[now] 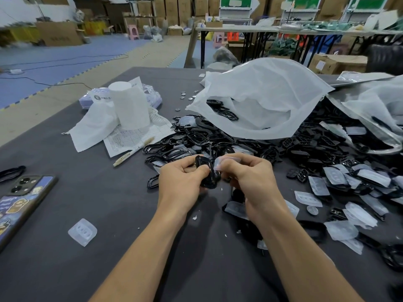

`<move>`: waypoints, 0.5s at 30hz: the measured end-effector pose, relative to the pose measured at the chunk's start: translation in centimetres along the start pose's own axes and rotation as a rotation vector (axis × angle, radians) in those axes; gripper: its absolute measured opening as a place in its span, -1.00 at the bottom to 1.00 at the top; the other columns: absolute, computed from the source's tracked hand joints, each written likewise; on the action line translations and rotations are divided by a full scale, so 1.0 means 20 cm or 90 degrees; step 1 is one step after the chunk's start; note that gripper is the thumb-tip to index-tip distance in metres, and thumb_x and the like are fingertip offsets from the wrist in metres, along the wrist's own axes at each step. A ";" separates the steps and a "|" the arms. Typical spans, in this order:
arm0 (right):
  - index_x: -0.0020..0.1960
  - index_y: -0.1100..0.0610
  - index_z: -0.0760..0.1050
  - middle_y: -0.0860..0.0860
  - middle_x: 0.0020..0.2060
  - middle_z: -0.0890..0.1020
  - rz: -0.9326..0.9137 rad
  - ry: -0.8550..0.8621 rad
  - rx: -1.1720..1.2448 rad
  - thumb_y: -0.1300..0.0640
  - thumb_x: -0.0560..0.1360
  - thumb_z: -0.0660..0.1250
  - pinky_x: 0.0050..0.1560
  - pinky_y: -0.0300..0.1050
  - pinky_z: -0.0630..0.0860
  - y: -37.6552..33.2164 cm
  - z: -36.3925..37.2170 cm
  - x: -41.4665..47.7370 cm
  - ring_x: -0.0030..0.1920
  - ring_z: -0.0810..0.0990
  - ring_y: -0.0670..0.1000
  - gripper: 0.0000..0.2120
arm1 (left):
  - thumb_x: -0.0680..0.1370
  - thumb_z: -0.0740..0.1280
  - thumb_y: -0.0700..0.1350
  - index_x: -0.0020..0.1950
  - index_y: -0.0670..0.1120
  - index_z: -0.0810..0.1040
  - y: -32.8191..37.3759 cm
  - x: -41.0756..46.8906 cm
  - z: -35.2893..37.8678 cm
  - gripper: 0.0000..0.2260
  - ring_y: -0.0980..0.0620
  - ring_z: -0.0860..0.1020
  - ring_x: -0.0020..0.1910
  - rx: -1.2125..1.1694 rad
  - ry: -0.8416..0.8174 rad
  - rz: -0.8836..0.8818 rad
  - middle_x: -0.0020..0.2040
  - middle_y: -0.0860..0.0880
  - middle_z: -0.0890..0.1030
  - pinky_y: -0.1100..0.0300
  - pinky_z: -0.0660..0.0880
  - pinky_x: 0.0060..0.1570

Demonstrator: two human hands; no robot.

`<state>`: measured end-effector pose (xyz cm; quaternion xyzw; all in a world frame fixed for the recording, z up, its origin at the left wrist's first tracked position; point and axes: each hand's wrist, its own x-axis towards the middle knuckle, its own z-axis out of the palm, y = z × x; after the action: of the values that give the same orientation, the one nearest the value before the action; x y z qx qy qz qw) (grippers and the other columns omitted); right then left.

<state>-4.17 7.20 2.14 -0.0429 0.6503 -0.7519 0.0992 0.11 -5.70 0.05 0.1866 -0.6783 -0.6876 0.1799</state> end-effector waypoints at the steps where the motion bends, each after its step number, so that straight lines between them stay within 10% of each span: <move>1: -0.25 0.15 0.73 0.09 -0.28 0.70 -0.004 0.006 -0.006 0.36 0.40 0.50 -0.15 -0.15 0.56 0.01 0.00 0.00 -0.27 0.58 -0.03 -0.86 | 0.48 0.46 -0.25 -0.07 0.20 0.76 -0.01 0.01 0.00 -0.69 -0.10 0.76 -0.16 0.003 0.009 -0.001 -0.21 -0.04 0.77 -0.04 0.70 -0.15; 15: -0.38 0.06 0.54 0.01 -0.39 0.56 0.006 -0.012 0.001 0.43 0.40 0.42 -0.25 -0.13 0.47 0.02 0.02 -0.01 -0.29 0.50 0.03 -0.67 | 0.51 0.53 -0.25 -0.04 0.05 0.75 -0.05 0.00 0.03 -0.81 -0.11 0.59 -0.23 -0.022 -0.006 0.044 -0.13 -0.45 0.63 -0.26 0.69 -0.17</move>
<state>-3.78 6.71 1.80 -0.0468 0.6488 -0.7517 0.1092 -0.22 -5.09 -0.86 0.1569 -0.6731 -0.6933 0.2038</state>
